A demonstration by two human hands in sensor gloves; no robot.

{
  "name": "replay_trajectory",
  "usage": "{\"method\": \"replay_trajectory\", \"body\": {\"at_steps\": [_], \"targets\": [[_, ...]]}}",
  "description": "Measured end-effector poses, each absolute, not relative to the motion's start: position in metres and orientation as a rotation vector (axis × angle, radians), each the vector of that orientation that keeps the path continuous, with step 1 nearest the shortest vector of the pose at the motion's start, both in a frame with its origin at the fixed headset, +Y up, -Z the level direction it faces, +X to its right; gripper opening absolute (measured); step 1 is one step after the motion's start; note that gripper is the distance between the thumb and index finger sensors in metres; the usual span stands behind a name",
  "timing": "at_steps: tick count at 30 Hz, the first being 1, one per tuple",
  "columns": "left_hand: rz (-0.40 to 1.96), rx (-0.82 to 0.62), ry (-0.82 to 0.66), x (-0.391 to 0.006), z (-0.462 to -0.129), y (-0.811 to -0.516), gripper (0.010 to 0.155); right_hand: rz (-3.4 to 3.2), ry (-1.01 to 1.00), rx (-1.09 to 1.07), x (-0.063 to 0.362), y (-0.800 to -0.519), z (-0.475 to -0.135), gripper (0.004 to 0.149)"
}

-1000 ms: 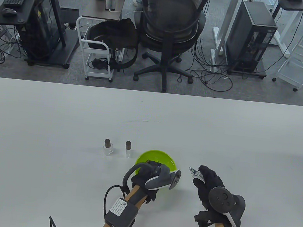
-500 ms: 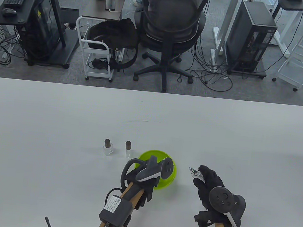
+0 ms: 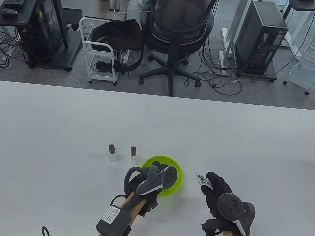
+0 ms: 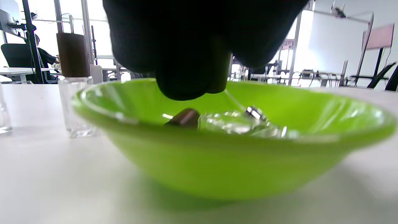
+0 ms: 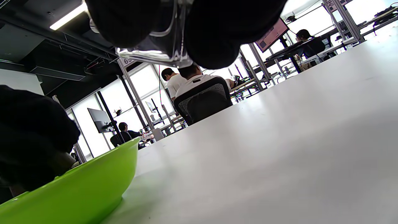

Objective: Assemble perfume bottles from components

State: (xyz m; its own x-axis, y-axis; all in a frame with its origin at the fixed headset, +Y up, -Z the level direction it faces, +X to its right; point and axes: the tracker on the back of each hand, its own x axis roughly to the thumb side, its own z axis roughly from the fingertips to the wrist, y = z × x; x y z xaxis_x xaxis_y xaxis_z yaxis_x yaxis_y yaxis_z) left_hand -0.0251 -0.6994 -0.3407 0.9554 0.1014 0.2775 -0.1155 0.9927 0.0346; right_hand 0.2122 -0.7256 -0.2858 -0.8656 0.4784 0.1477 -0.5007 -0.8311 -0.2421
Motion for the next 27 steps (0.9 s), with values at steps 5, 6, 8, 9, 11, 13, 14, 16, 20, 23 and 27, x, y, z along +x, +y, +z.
{"method": "replay_trajectory", "body": {"at_steps": [5,6,8,9,11,13,14,16,20,23,27], "targets": [[0.428,0.146,-0.336,-0.038,-0.323,-0.68,0.044,2.613,-0.339,0.158,0.204,-0.727,-0.286,0.054],[0.509,0.15,-0.356,-0.04,-0.32,-0.679,0.044,2.619,-0.332,0.171,0.202,-0.728,-0.285,0.054],[0.654,0.16,-0.37,-0.045,-0.313,-0.68,0.044,2.639,-0.315,0.205,0.196,-0.729,-0.285,0.054],[0.698,0.168,-0.374,-0.046,-0.311,-0.681,0.044,2.643,-0.311,0.212,0.195,-0.729,-0.285,0.054],[0.8,0.165,-0.381,-0.048,-0.308,-0.685,0.044,2.662,-0.302,0.242,0.189,-0.729,-0.284,0.054],[0.857,0.151,-0.38,-0.049,-0.307,-0.688,0.044,2.667,-0.3,0.258,0.186,-0.729,-0.283,0.054],[0.885,0.141,-0.383,-0.049,-0.307,-0.691,0.044,2.667,-0.298,0.269,0.184,-0.729,-0.283,0.054],[0.916,0.128,-0.386,-0.048,-0.307,-0.695,0.045,2.663,-0.299,0.289,0.181,-0.728,-0.281,0.054],[0.919,0.13,-0.384,-0.048,-0.306,-0.703,0.044,2.659,-0.296,0.332,0.176,-0.728,-0.279,0.054],[0.903,0.115,-0.385,-0.047,-0.307,-0.707,0.044,2.667,-0.29,0.363,0.173,-0.728,-0.278,0.054],[0.902,0.089,-0.405,-0.044,-0.307,-0.711,0.044,2.668,-0.293,0.391,0.169,-0.727,-0.276,0.054]]}}
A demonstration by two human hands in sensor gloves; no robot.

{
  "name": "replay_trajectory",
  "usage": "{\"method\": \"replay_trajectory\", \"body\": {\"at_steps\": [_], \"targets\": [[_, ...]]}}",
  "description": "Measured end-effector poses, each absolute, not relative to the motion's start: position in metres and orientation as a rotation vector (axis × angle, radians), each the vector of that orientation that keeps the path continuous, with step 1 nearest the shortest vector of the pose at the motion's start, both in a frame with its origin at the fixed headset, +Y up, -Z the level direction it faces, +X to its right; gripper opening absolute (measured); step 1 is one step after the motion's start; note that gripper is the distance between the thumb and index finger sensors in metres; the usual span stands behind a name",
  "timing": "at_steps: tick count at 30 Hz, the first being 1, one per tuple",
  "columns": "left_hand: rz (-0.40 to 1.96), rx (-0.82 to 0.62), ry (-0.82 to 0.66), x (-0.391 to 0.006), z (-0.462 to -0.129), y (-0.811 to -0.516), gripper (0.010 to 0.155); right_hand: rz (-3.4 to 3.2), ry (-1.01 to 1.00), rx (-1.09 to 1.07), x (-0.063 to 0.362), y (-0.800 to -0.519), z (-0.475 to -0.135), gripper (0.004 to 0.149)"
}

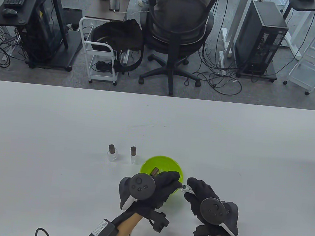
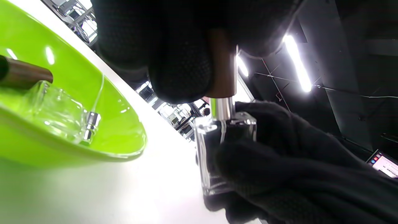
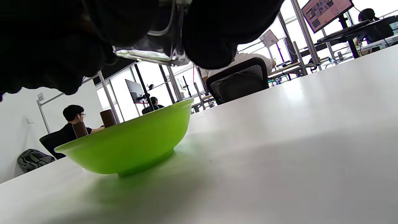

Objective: Assemble perfume bottles from components

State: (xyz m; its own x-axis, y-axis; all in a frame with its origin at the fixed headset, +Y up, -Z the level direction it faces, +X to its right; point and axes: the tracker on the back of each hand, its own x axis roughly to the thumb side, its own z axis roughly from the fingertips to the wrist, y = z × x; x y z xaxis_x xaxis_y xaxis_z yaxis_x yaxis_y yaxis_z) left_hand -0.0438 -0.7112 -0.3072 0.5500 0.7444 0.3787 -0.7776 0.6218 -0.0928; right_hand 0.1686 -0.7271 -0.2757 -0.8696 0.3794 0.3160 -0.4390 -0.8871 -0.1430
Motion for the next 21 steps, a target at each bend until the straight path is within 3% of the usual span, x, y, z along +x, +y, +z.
{"method": "replay_trajectory", "body": {"at_steps": [21], "targets": [[0.852,0.111,-0.412,-0.0364,-0.3032,-0.7135,0.045,2.648,-0.355,0.444,0.1624,-0.7245,-0.2699,0.054]]}}
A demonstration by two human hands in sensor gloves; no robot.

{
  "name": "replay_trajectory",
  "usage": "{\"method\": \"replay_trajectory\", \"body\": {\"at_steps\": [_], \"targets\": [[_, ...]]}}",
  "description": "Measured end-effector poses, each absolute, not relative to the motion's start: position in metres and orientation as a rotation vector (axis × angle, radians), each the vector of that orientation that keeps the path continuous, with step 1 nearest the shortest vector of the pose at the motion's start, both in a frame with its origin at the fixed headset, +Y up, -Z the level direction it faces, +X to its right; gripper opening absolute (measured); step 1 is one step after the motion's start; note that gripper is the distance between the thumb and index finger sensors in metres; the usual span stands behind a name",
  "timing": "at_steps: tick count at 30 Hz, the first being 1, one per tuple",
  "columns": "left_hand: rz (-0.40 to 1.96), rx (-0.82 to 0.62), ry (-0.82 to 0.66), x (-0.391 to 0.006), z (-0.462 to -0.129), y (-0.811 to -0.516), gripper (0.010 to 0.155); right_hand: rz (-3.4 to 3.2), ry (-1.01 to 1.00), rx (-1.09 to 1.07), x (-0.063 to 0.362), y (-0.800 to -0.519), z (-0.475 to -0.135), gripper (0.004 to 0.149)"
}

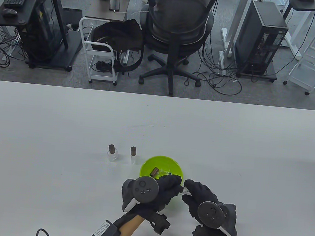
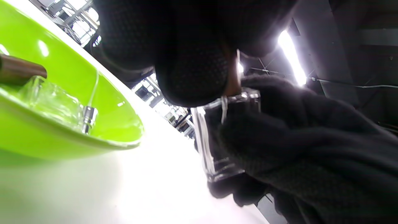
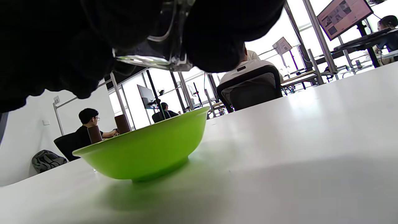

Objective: Assemble perfume bottles from components

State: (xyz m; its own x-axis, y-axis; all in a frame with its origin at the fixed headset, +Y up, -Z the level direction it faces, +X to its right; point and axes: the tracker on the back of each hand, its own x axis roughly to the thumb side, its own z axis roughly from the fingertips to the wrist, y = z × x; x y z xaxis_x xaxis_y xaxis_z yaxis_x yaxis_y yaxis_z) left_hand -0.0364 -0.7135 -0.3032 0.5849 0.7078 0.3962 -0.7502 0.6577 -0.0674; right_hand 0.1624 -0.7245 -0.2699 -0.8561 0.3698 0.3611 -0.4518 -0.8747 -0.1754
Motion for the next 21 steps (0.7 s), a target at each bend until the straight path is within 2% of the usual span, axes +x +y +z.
{"method": "replay_trajectory", "body": {"at_steps": [5,9,14,18,21], "targets": [[0.83,0.069,-0.435,-0.036,-0.307,-0.715,0.045,2.692,-0.336,0.448,0.162,-0.727,-0.273,0.054],[0.725,0.027,-0.493,-0.033,-0.305,-0.713,0.046,2.748,-0.327,0.458,0.163,-0.726,-0.274,0.053],[0.603,-0.006,-0.55,-0.037,-0.3,-0.698,0.071,2.7,-0.343,0.407,0.172,-0.722,-0.275,0.053],[0.532,0.027,-0.509,-0.06,-0.297,-0.687,0.079,2.666,-0.349,0.345,0.184,-0.723,-0.278,0.053],[0.388,0.078,-0.454,-0.081,-0.291,-0.687,0.092,2.634,-0.336,0.301,0.192,-0.725,-0.281,0.052]]}}
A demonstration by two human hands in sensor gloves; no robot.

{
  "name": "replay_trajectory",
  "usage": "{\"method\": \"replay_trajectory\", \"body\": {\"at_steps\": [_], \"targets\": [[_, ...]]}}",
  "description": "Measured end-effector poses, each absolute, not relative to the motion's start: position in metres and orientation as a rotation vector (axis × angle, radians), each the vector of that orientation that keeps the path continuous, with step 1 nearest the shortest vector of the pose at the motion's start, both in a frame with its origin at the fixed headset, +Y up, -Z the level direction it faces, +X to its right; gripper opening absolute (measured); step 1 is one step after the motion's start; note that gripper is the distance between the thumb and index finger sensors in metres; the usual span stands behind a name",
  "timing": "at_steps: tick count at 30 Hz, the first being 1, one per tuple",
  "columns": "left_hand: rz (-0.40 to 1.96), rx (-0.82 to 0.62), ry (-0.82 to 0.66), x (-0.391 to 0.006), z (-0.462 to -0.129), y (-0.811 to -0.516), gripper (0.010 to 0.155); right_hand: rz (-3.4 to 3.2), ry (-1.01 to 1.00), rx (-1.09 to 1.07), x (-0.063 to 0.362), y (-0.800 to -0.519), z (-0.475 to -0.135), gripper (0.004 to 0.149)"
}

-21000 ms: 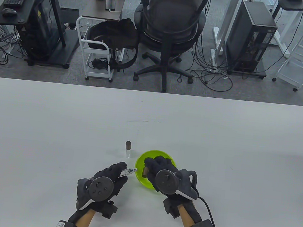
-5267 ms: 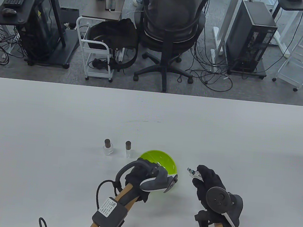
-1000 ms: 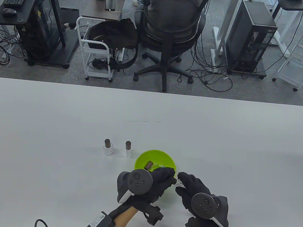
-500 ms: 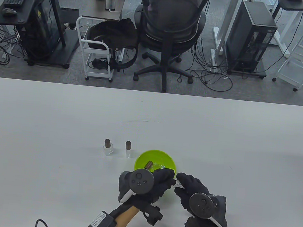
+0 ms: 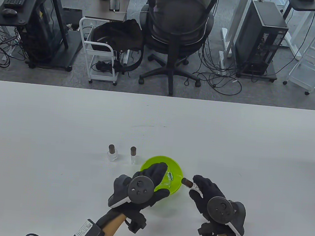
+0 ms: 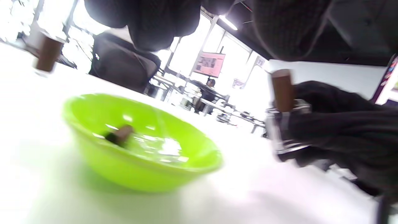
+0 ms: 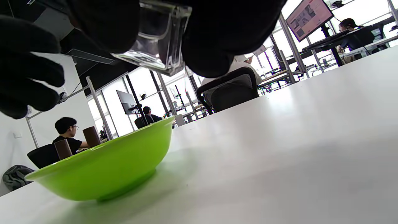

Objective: Assemble perfume bottles from components

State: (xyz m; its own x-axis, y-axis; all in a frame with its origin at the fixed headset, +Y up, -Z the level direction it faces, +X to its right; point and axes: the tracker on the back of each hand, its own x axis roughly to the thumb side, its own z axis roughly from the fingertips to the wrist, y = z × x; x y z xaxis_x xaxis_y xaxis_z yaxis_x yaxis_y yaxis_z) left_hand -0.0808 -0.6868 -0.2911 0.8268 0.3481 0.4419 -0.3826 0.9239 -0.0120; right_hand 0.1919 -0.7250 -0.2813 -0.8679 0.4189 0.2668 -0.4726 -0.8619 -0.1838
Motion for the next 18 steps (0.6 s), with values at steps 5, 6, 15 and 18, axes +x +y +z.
{"method": "replay_trajectory", "body": {"at_steps": [5,6,15,18], "targets": [[0.063,0.104,-0.318,-0.115,-0.285,-0.705,0.101,2.642,-0.306,0.26,0.197,-0.73,-0.285,0.05],[0.033,0.1,-0.298,-0.12,-0.285,-0.709,0.102,2.645,-0.302,0.254,0.197,-0.731,-0.286,0.05],[0.032,0.034,-0.174,-0.156,-0.289,-0.732,0.105,2.642,-0.298,0.157,0.204,-0.74,-0.292,0.051],[0.053,0.052,-0.178,-0.157,-0.288,-0.731,0.105,2.654,-0.285,0.108,0.206,-0.738,-0.299,0.053]]}}
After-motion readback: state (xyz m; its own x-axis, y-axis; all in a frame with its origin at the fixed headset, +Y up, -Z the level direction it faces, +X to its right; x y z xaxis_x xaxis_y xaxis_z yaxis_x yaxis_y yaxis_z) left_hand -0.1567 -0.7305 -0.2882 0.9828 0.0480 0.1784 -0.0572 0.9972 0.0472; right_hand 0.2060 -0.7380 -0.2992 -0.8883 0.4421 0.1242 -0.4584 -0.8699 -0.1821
